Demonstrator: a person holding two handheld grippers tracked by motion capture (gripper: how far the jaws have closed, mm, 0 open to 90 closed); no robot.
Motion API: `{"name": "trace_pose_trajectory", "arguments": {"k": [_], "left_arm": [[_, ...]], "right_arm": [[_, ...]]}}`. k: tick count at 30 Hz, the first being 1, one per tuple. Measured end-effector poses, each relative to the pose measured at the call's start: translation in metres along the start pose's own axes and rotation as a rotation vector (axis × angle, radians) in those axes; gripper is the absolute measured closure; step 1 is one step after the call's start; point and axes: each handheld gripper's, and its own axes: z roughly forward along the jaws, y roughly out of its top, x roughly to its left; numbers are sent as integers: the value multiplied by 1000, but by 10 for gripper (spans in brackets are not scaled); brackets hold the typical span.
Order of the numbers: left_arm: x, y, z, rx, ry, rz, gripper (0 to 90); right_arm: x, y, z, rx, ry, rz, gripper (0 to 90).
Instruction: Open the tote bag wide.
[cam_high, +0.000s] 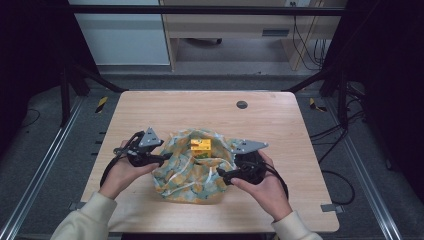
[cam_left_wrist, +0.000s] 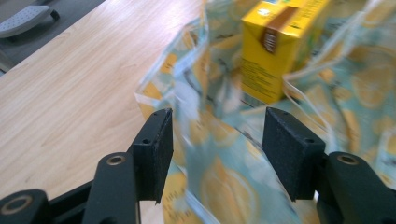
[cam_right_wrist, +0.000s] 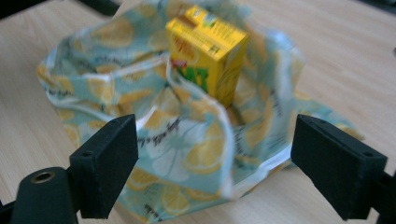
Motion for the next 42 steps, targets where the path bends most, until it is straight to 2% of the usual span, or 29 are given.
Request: {"name": "trace_pose_trajectory", "arguments": {"k": [2, 4, 6, 9, 10, 13, 16, 20, 23, 26, 32, 38, 42], "left_arm": [[5, 2, 9, 13, 3, -10, 439], [9, 2, 18, 31, -2, -18, 465], [10, 1, 27, 57, -9, -13, 508], [11, 0, 37, 90, -25, 2, 671], [11, 0, 38, 94, -28, 3, 763], [12, 4, 39, 68, -22, -25, 874], [12, 13, 36, 32, -6, -34, 891], [13, 24, 35, 1, 11, -46, 896], [16, 20, 46, 44, 16, -48, 896], [16, 11, 58, 73, 27, -52, 897], [15, -6, 71, 107, 29, -55, 895], [13, -15, 80, 130, 34, -41, 895], [13, -20, 82, 133, 34, -50, 895]], "right_arm": [[3, -7, 8, 21, 0, -12, 159], [3, -14, 14, 37, -9, -15, 231], [0, -21, 19, 51, -9, -19, 344], [-4, -29, 25, 73, 2, -33, 560], [-5, -31, 26, 79, 3, -32, 624], [-9, -36, 26, 92, 6, -46, 767], [-17, -39, 22, 94, 2, -52, 835], [-36, -39, 8, 74, -35, -44, 868], [-46, -46, 5, 72, -33, -39, 880], [-49, -58, 10, 101, -18, -48, 883], [-52, -80, 16, 114, 8, -28, 888], [-54, -88, 22, 137, 13, -30, 896], [-57, -92, 23, 166, 16, -28, 900]]}}
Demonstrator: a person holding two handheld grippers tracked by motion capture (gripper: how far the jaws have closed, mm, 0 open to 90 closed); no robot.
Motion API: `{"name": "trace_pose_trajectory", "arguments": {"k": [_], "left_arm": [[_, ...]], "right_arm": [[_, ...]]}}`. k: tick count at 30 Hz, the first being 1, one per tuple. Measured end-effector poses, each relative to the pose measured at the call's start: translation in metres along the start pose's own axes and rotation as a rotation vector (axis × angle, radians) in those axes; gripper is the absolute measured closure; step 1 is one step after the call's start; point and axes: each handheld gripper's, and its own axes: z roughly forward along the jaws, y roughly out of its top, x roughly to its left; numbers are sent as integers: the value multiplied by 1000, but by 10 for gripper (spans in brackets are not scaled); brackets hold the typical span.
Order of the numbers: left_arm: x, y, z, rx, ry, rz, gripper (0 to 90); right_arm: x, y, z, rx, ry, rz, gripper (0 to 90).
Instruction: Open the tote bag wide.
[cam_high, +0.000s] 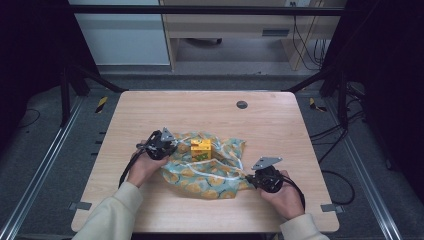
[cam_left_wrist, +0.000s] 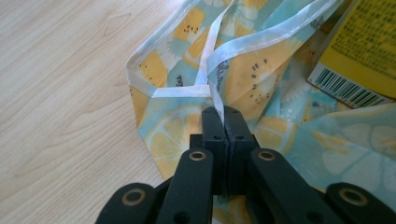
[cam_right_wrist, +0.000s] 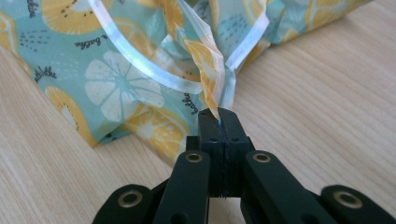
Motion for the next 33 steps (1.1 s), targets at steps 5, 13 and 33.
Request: {"name": "trace_pose_trajectory", "arguments": {"k": [5, 13, 33], "left_arm": [[3, -2, 1, -1, 15, -9, 897], [17, 1, -6, -50, 68, -49, 900], [18, -8, 3, 2, 31, -64, 900]], "right_arm": [[0, -5, 0, 29, 7, -14, 900], [-1, -9, -9, 18, 13, -16, 900], [3, -15, -3, 45, 37, -26, 900]]}}
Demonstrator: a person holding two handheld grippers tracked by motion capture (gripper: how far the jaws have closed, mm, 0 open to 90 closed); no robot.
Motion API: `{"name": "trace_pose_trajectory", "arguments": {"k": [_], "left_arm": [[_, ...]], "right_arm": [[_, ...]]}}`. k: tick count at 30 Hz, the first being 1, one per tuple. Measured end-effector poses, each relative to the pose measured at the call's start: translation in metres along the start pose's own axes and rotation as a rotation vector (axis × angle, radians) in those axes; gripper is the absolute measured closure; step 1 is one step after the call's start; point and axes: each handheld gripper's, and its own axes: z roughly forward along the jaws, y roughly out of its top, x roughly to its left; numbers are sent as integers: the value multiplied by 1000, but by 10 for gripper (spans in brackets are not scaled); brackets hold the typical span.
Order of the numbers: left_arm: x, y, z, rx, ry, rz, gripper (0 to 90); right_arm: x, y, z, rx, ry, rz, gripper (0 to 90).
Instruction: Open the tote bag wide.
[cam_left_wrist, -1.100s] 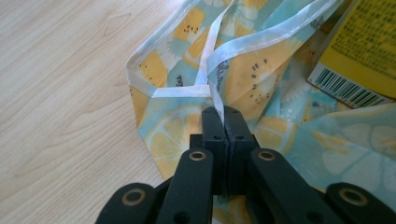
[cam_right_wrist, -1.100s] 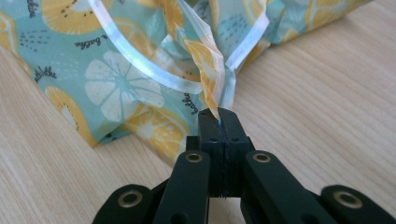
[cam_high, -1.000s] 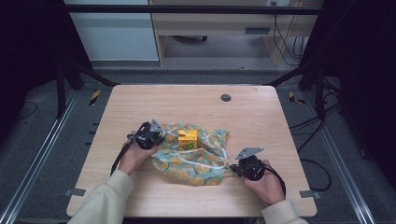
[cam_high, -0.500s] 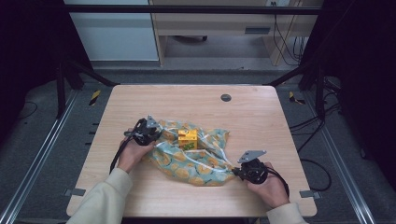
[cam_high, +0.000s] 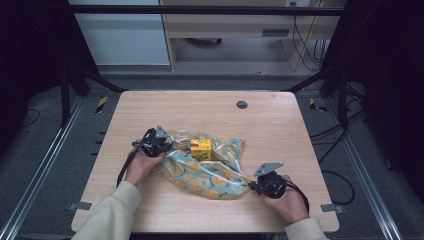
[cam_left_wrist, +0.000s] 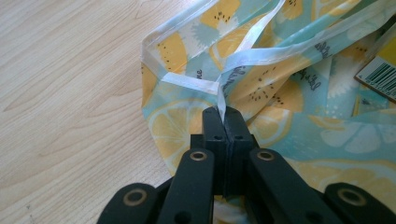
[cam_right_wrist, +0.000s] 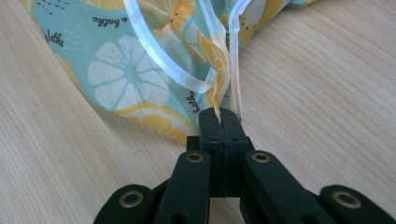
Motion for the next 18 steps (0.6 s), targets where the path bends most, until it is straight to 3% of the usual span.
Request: {"name": "trace_pose_trajectory", "arguments": {"k": [13, 15, 18], "left_arm": [[0, -1, 0, 3, 9, 0, 890], [1, 0, -5, -14, 9, -5, 843], [0, 5, -17, -58, 37, -11, 653]], "right_arm": [[0, 0, -1, -15, -8, 6, 896], [0, 2, -4, -38, -8, 26, 770], [-2, 6, -9, -76, -24, 65, 480]]}}
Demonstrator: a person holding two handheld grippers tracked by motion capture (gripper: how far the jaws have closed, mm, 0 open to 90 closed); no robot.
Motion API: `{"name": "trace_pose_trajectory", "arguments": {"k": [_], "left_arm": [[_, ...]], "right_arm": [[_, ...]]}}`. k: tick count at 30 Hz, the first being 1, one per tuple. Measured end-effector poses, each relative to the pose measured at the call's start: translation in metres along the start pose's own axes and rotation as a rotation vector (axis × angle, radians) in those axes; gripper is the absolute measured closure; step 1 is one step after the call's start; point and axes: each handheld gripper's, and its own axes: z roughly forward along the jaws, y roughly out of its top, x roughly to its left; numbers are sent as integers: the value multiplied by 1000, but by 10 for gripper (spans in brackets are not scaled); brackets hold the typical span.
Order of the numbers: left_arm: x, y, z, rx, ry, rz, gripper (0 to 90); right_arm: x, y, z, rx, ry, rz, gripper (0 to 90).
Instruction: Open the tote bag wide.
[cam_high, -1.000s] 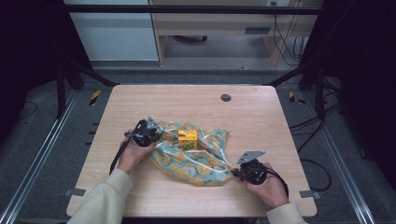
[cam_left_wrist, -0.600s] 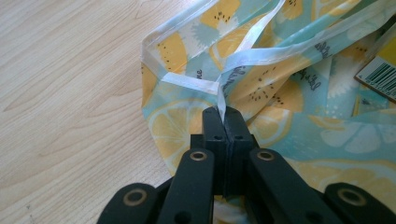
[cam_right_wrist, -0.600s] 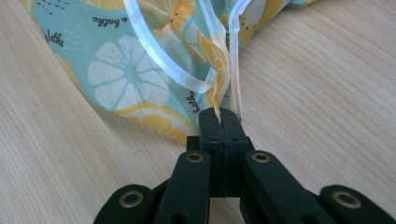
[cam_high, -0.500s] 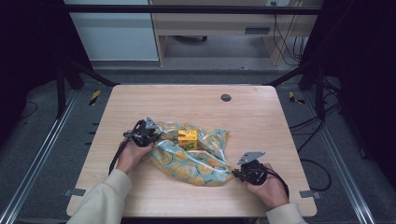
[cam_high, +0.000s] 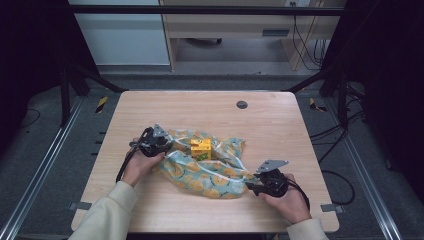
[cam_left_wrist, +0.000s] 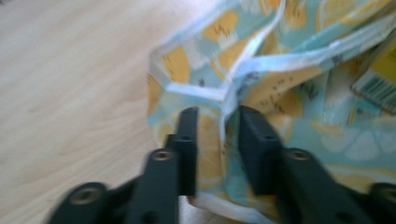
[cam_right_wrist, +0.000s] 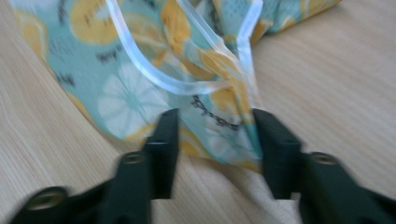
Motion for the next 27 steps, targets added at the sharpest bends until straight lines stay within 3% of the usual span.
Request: {"name": "trace_pose_trajectory", "arguments": {"k": [2, 6, 9, 14, 18, 24, 27], "left_arm": [[-1, 5, -10, -37, 6, 4, 570], [-4, 18, -28, -95, -9, -1, 443], [-6, 27, -41, -128, -5, 6, 395], [-7, 31, -58, -141, 3, 28, 362], [-3, 24, -70, -126, 15, 30, 337], [10, 3, -84, -110, 40, -2, 309], [17, -10, -87, -102, 56, -24, 278]], "right_arm": [[0, 4, -5, -29, -10, 2, 363], [4, 16, -17, -89, -34, -13, 229], [4, 25, -28, -130, -38, -16, 188], [-7, 30, -41, -156, -105, 19, 146], [-23, 28, -47, -159, -162, 91, 125], [-47, 25, -47, -176, -252, 220, 83], [-55, 23, -42, -173, -289, 250, 77]]}}
